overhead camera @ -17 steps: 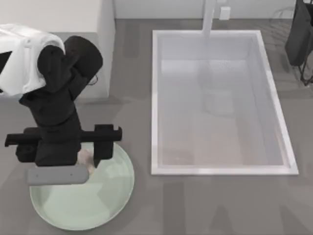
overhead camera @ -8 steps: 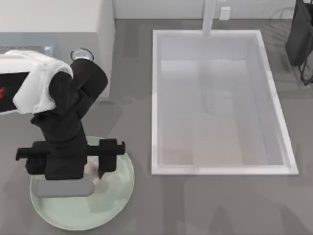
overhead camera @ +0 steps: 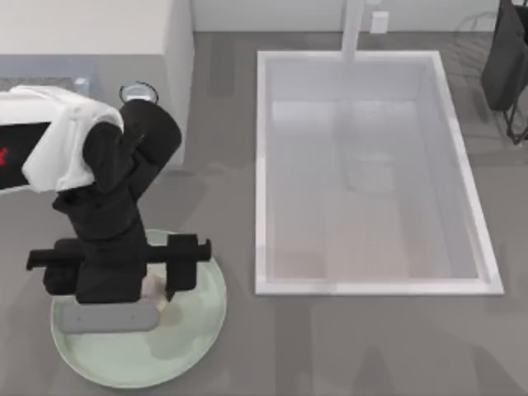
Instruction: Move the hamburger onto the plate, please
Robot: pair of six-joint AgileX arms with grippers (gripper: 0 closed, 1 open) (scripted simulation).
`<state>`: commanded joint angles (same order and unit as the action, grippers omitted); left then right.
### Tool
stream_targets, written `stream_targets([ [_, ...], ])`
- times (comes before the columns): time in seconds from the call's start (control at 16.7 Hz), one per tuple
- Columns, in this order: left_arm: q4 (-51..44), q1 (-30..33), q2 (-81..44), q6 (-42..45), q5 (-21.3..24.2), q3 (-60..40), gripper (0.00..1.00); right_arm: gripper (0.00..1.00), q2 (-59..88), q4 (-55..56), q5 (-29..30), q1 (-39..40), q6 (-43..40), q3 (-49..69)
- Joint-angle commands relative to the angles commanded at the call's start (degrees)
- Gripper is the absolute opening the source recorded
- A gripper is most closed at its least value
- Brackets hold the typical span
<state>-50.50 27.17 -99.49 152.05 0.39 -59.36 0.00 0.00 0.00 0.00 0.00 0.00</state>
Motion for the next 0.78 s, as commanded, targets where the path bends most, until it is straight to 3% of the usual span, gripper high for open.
stream_targets([
  [0.42, 0.0, 0.0, 0.0, 0.0, 0.0, 0.0, 0.98, 1.0, 0.0, 0.0, 0.0, 0.0, 0.0, 0.0],
  [0.78, 0.0, 0.0, 0.0, 0.0, 0.0, 0.0, 1.0, 1.0, 0.0, 0.0, 0.0, 0.0, 0.0, 0.0],
])
